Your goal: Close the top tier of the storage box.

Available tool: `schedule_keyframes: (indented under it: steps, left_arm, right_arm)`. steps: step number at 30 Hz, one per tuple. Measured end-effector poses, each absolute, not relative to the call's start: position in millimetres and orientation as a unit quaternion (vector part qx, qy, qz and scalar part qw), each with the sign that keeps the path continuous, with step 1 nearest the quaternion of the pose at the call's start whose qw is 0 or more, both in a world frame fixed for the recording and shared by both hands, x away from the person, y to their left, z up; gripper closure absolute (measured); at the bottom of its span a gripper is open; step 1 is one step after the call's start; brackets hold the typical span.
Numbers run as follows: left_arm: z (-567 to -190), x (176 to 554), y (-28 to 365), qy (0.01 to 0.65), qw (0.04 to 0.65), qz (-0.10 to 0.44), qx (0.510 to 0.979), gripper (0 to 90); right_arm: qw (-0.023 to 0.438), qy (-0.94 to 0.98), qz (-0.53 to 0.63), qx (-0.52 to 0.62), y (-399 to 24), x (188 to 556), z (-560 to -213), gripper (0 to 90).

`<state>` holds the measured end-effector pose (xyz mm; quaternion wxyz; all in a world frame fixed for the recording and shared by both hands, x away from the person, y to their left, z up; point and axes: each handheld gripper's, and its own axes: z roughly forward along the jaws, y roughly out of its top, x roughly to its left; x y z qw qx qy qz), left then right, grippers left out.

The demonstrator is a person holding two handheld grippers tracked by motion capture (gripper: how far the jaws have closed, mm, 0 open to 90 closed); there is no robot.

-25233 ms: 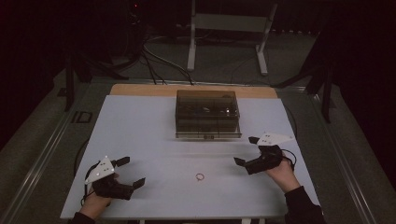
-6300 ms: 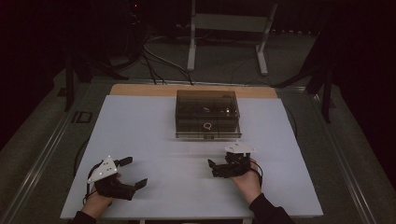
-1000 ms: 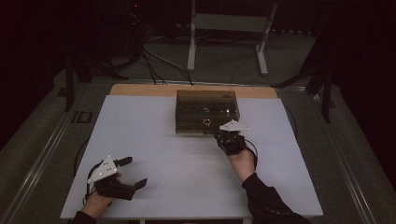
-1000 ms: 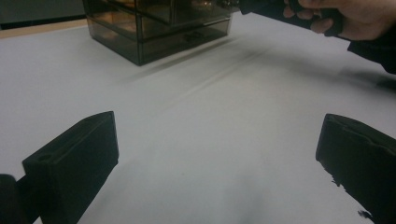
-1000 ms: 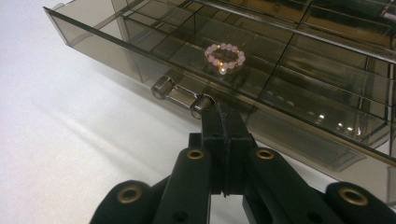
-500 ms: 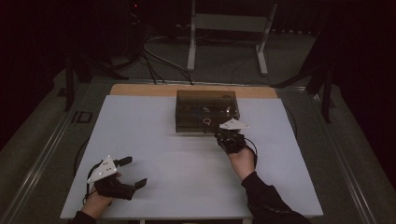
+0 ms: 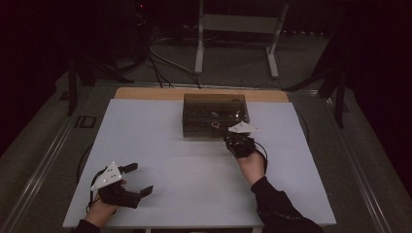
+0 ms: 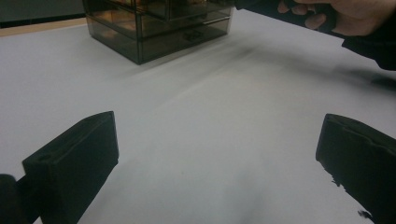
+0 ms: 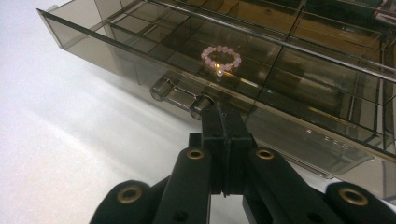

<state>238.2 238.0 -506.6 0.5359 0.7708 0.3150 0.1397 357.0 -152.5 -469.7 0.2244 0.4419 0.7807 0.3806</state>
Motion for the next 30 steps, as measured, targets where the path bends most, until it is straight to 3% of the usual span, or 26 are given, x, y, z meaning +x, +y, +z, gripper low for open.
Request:
schedule_keyframes:
  steps: [30]
  left_arm:
    - [-506,238,238,0.315,0.537,0.139,0.770,0.0]
  right_arm:
    - [0.230,0.779,0.374,0.447,-149,369,-470,90.0]
